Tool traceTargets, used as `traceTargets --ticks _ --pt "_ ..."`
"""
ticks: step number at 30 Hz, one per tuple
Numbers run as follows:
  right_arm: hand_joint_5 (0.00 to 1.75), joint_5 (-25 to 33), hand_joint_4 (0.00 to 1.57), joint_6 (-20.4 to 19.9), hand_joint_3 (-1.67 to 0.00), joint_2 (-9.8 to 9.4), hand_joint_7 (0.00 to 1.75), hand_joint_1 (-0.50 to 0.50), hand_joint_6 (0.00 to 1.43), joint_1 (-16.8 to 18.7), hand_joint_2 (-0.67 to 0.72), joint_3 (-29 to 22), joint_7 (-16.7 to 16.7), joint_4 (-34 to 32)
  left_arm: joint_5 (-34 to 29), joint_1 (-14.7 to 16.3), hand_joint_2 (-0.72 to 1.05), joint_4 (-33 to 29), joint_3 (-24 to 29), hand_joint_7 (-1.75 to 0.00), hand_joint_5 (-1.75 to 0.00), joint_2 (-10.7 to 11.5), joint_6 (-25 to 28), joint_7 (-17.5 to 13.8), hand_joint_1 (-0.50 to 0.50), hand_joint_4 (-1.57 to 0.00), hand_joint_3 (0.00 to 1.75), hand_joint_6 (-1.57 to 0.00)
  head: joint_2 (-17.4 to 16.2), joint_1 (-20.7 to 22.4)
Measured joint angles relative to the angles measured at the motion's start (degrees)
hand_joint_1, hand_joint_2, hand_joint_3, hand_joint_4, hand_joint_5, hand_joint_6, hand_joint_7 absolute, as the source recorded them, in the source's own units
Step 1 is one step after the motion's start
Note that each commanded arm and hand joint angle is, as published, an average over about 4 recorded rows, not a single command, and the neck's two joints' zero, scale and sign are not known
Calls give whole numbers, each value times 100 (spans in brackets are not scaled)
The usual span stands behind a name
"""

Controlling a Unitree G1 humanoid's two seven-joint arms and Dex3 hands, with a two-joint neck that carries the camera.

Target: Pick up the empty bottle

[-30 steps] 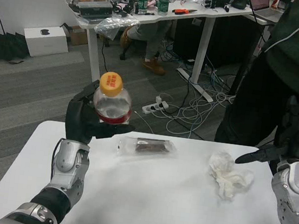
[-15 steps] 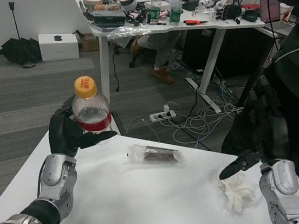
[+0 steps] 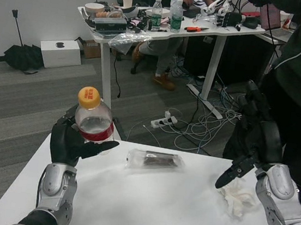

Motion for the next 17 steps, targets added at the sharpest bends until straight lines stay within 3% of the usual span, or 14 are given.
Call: traceTargets --ticks 17 --pt "0 5 0 1 0 6 0 -46 0 0 72 7 1 13 1 -14 105 106 -43 -140 -175 1 0 1 -50 -157 9 -141 -2 45"
